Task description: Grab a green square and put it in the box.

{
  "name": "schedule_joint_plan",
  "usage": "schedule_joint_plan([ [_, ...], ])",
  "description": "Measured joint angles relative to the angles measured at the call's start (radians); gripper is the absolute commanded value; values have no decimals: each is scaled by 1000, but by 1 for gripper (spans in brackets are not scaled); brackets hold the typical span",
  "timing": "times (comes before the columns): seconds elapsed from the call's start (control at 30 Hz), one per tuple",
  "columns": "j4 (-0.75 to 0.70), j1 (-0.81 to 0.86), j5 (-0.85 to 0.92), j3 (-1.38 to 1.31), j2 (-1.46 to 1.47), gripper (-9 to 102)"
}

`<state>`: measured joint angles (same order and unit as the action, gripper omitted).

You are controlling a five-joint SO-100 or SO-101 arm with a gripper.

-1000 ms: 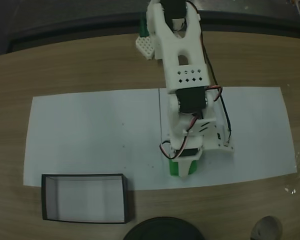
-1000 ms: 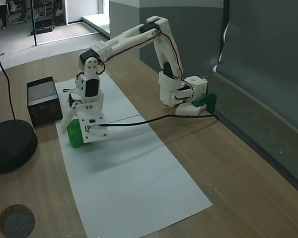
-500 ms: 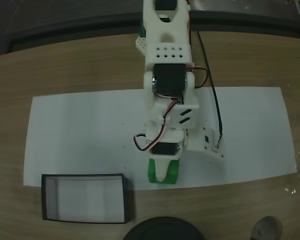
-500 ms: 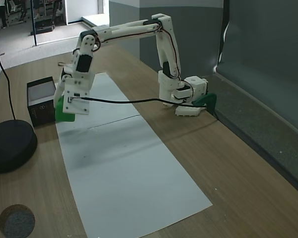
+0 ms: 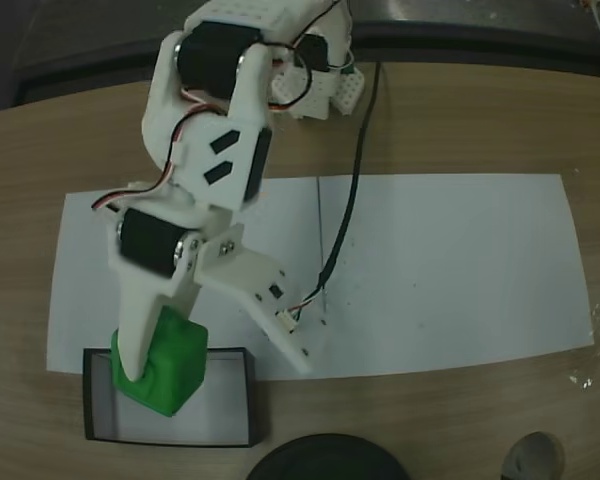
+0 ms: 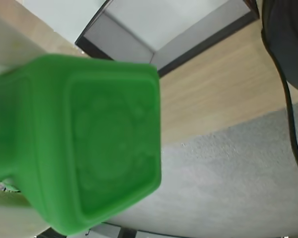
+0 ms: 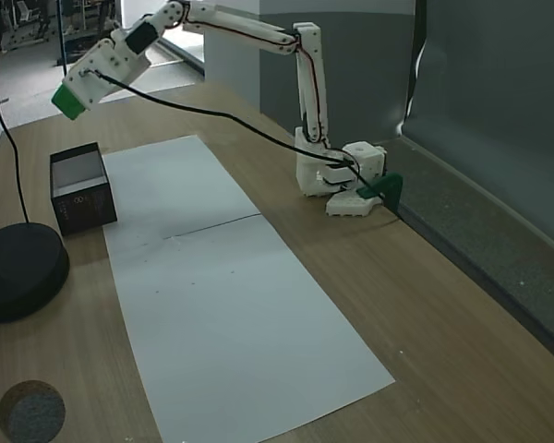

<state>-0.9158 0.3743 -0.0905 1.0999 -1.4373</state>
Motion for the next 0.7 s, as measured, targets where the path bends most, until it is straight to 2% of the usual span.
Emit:
schedule_joint_plan([
  [0.13, 66, 43, 0, 0, 183, 11],
  [0.3, 78, 35, 0, -15, 316, 12],
  [0.47, 78, 41, 0, -97, 414, 30],
  [0.53, 60, 41, 2, -135, 440, 35],
  [0.7, -17, 35, 3, -204, 453, 29],
])
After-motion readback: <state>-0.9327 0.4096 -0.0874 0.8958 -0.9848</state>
